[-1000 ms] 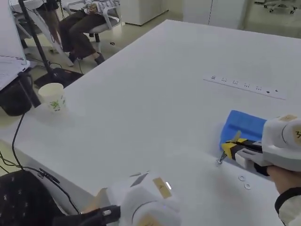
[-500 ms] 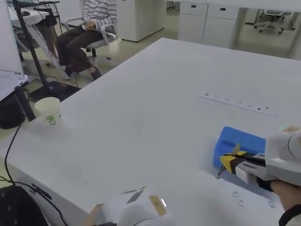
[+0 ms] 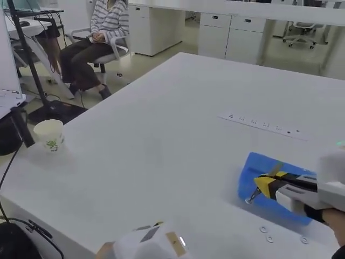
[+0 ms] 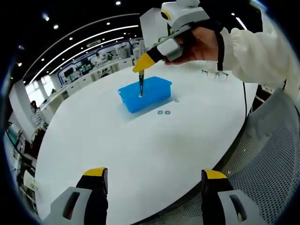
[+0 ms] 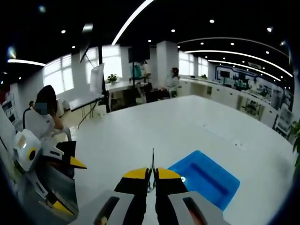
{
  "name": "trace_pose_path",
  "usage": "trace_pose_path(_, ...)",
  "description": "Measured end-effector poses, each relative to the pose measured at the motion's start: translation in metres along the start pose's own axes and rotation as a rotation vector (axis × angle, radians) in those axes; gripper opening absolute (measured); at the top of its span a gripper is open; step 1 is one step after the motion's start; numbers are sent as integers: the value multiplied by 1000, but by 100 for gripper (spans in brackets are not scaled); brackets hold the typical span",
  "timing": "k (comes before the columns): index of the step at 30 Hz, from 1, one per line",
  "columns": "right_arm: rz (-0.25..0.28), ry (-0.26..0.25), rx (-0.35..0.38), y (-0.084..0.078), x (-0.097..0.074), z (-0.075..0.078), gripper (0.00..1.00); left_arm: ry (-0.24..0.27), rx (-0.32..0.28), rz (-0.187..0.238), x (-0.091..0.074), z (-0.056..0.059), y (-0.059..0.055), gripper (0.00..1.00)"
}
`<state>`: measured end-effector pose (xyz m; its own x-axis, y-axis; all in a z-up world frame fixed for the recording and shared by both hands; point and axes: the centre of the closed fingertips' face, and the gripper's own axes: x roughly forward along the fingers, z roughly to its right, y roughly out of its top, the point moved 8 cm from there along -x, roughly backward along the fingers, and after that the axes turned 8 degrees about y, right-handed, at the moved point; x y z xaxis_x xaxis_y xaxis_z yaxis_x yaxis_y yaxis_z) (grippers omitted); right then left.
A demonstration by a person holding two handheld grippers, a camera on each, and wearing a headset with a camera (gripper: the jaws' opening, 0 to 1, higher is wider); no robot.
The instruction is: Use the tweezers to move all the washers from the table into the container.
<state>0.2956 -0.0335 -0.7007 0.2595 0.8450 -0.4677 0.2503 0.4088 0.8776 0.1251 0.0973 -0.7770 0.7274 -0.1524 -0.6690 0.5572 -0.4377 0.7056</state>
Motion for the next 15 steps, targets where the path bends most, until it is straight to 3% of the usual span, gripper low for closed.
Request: trace_pose_path(15, 20, -11, -1, 8, -1, 6, 1, -2, 3, -5, 1, 0, 0, 83)
